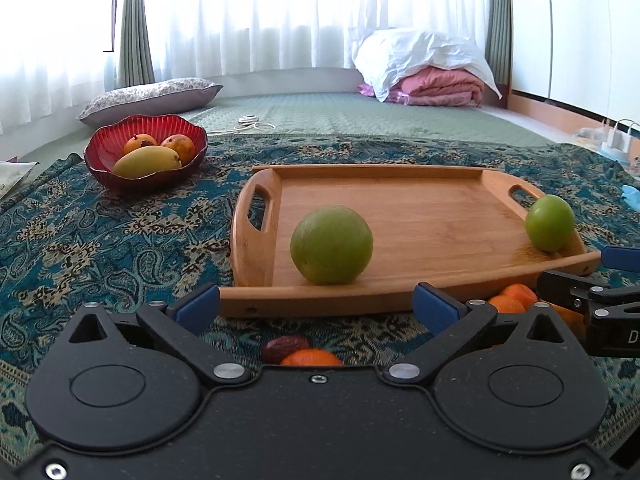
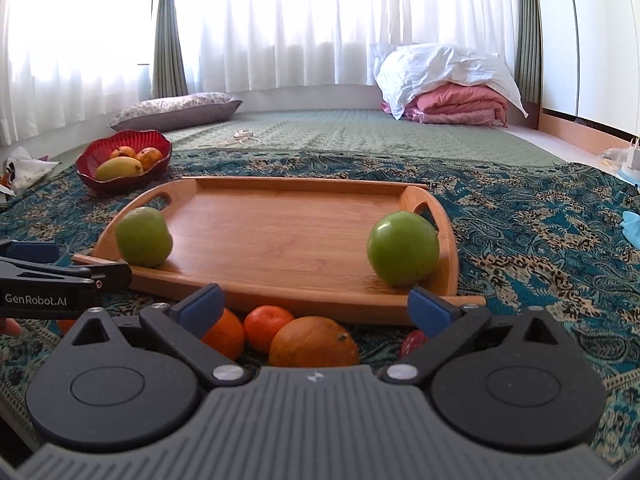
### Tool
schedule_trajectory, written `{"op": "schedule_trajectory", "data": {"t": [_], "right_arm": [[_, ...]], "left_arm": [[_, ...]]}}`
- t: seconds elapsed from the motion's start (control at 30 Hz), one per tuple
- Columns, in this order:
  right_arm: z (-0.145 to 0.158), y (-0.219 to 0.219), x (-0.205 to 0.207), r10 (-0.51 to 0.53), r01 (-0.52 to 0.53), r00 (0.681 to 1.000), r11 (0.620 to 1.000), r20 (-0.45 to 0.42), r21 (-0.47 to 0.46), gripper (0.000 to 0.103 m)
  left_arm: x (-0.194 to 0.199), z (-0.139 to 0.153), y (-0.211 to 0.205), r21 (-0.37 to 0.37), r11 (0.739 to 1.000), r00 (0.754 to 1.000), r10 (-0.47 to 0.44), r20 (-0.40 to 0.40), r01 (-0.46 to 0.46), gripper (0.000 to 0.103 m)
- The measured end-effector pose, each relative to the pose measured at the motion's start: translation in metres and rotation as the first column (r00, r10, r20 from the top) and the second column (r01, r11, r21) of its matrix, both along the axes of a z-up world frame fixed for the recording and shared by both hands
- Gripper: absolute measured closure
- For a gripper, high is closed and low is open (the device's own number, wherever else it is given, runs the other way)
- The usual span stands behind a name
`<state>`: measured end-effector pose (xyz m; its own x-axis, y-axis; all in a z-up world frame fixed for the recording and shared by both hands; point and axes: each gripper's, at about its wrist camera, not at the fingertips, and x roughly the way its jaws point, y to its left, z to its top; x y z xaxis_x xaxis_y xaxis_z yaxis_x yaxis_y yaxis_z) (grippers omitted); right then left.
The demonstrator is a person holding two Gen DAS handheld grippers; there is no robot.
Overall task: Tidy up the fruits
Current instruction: 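Withdraw both tools from the tray back toward the remaining fruit, then grasp the large brown-orange orange with the right tool while the left tool grasps a mandarin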
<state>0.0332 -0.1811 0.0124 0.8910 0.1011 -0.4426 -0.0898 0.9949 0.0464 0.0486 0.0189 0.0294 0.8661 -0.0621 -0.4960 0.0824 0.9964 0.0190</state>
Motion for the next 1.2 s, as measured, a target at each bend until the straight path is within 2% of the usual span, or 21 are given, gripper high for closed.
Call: {"op": "schedule_trajectory", "data": {"t": [0.3,0.47,0.87,0.97,1.03,1.07,1.2], "right_arm": [[-0.008,0.005,-0.021,-0.003,0.003,1.0,1.0,0.023,-0.002,0.0],[-0.014,0.011,-0.031,0.014,-0.013,0.999,0.999,0.034,-0.032,0.0],[-0.026,0.018,-0.028,0.001,0.0,1.0,0.996,0.012,-0.085,0.0],[-0.028,0.016,-0.027,-0.003,0.003,1.0,0.997,0.0,-0.077,0.001],[-0.029,0.015,-0.027,-0.001,0.001,1.0,0.997,-0.005,-0.077,0.004],[-0.03,0.015,-0.026,-0.001,0.0,1.0,0.997,-0.005,-0.08,0.005],[-0.031,0.015,-0.026,-0.001,0.0,1.0,0.996,-0.005,-0.086,0.012]], "left_arm": [[-0.018,-0.011,0.002,0.007,1.0,1.0,0.011,0.001,-0.011,0.0],[-0.025,-0.019,0.0,0.023,1.0,1.0,0.009,-0.004,-0.009,0.0],[-0.03,-0.029,-0.001,0.045,0.999,1.0,0.013,-0.007,-0.013,0.002],[-0.031,-0.029,0.0,0.038,0.999,1.0,0.009,-0.006,-0.008,0.009],[-0.031,-0.028,-0.001,0.036,0.999,1.0,0.002,-0.01,-0.002,0.019],[-0.031,-0.029,-0.001,0.034,0.999,1.0,-0.001,-0.013,0.001,0.02],[-0.03,-0.03,0.0,0.021,1.0,0.999,-0.003,-0.032,0.003,0.032]]}}
